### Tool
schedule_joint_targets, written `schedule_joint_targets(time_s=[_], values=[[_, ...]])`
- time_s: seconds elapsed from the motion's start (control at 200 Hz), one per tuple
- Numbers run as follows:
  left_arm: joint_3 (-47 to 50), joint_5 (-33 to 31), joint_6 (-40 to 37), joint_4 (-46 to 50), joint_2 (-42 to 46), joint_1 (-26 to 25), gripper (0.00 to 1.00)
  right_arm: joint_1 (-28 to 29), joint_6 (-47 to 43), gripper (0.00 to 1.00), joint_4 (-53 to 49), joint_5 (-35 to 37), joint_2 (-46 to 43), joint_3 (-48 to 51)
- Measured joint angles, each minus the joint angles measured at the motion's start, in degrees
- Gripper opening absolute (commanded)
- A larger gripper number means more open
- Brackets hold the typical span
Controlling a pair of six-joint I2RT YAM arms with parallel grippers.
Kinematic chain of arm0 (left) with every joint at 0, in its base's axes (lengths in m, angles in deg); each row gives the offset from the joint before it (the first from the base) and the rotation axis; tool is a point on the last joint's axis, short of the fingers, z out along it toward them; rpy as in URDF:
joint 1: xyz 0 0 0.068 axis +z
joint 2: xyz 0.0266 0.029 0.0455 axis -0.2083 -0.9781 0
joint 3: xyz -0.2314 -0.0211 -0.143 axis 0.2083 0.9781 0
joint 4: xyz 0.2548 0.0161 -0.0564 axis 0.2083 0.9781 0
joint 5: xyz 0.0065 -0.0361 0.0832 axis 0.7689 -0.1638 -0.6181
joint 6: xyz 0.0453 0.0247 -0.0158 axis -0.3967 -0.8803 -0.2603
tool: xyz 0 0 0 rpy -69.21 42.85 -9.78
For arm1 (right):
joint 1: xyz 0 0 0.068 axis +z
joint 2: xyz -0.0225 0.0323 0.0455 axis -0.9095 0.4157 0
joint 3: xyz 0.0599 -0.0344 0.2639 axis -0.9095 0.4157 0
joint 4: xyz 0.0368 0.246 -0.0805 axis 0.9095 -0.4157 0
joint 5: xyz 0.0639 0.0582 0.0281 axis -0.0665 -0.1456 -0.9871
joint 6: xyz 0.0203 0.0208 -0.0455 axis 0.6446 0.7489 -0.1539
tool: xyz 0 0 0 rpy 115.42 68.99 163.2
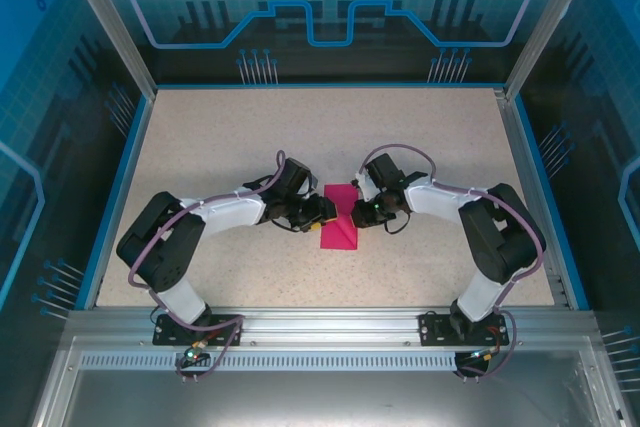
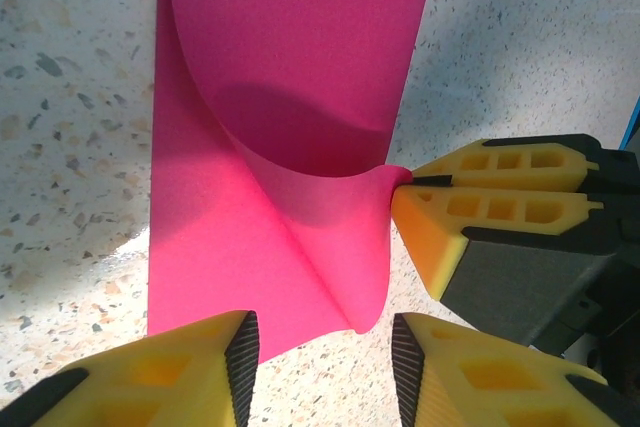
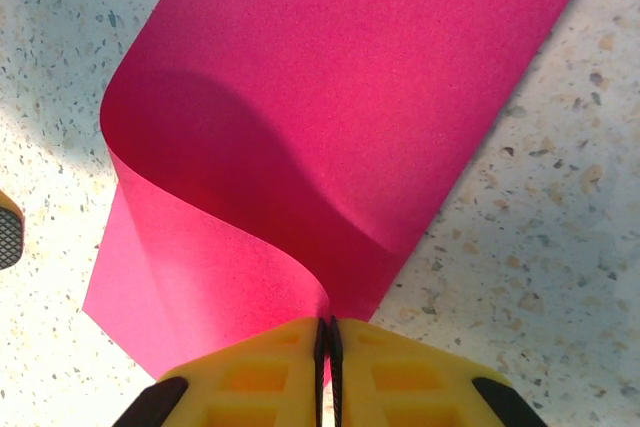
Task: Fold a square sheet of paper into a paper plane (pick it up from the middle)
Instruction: Fold the triangle a second time at the center of the table.
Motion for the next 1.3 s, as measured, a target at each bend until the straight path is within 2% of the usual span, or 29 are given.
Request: schedule_joint_targets(time_s=[0.085, 0.215, 0.345, 0.83, 1.3], values=[[0.0, 0.0, 0.0, 0.0, 0.0, -0.02, 0.36, -0.02, 0.0, 0.13, -0.07, 0.17, 0.39, -0.42], [0.0, 0.0, 0.07, -0.02, -0.17, -0.07, 0.25, -0.02, -0.02, 0.13, -0.11, 0.2, 0.85, -0.44], [-0.04, 0.0, 0.46, -0.04, -0.79, -0.15, 0.21, -0.02, -0.02, 0.13, -0.15, 0.2, 1.31, -0.7], [-0.04, 0.0, 0.61, -0.44, -1.18, -0.5, 0.12, -0.28, -0.02, 0.13, -0.15, 0.39, 1.77, -1.18], [-0.04, 0.02, 1.16, -1.75, -1.64, -0.5, 0.12, -0.28, 0.0, 0.13, -0.26, 1.55, 2.54, -1.18]])
